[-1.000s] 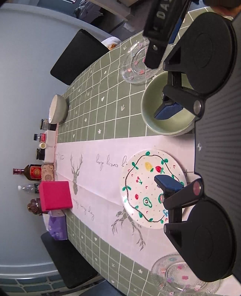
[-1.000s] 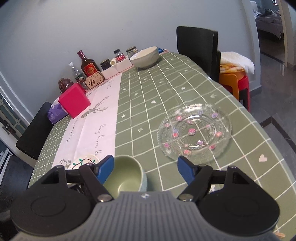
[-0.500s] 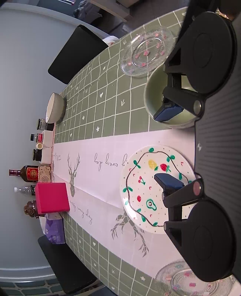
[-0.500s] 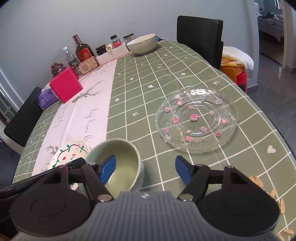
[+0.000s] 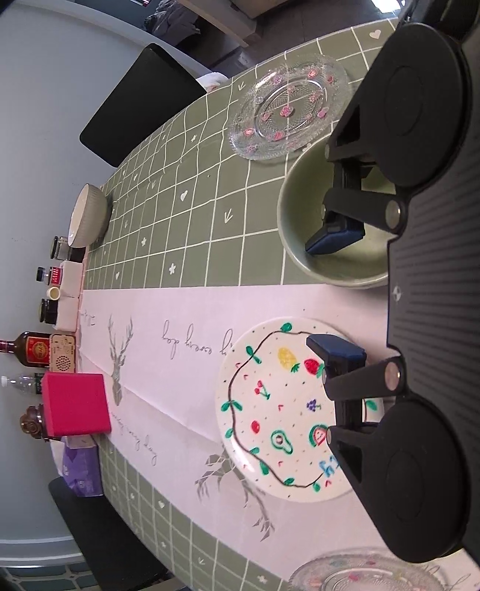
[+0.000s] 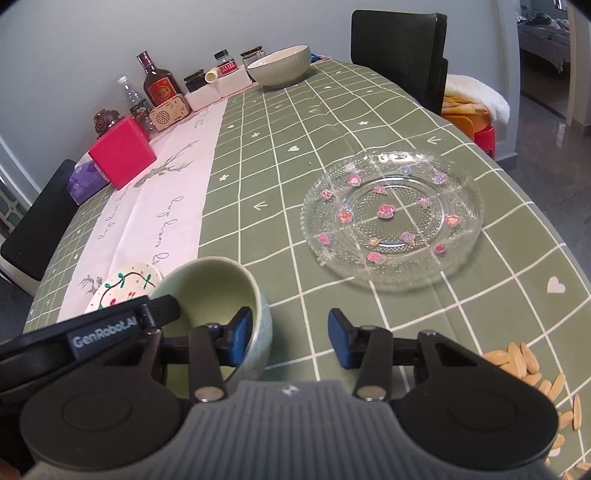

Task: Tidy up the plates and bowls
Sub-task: 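Lift the pale green bowl with both grippers toward the stacked steel bowls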

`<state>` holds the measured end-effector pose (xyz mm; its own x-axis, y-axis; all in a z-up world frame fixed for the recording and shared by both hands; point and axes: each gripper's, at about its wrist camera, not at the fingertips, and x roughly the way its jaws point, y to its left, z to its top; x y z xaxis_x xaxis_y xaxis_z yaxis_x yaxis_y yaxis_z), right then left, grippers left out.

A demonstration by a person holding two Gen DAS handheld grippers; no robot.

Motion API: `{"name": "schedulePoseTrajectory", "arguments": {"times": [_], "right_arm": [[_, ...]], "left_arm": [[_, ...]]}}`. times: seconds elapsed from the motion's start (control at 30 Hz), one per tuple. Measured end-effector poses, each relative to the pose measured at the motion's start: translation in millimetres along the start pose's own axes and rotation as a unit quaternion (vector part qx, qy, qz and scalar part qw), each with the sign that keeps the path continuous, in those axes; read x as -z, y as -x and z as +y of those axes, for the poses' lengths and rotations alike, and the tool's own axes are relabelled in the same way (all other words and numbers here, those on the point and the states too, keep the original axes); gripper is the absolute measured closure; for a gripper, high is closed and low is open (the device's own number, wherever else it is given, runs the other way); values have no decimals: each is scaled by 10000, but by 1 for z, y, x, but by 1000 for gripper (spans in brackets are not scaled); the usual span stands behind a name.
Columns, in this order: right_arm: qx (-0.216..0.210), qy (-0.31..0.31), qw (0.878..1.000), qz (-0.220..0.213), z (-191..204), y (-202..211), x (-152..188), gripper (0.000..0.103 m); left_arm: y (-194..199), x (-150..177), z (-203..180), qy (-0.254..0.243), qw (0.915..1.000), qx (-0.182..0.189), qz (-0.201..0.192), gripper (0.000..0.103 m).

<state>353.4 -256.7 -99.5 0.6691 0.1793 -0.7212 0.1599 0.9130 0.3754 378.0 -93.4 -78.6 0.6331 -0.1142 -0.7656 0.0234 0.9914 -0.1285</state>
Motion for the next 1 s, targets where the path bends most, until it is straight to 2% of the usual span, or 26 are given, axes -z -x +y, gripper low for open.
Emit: {"name": "schedulePoseTrajectory", "arguments": {"times": [0.13,0.17,0.2,0.27,0.57,0.8,1.0], "right_arm": [[-98,109,9999,6,4,1,0,73],[-146,115,9998,13,6,1,1,80],[-221,77,9997,29,6,1,1,87],[-306,-57,9995,43,4,1,1,90],[-362,-265,9990,69,-2,2,1,91],[-291,-404,9987,108,-4,6,2,92],[-380,-469,9980,195,-4,10,6,92]], "left_arm": [[-4,2,-1,177,9996,163,169,69],[-5,2,-2,183,9994,186,226,76],[-7,2,-3,214,9991,202,320,78],[-9,2,-2,362,9980,224,471,85],[-3,5,-9,319,9985,107,423,88],[-2,6,-9,468,9972,62,580,88],[5,7,-9,279,9977,-37,610,88]]}}
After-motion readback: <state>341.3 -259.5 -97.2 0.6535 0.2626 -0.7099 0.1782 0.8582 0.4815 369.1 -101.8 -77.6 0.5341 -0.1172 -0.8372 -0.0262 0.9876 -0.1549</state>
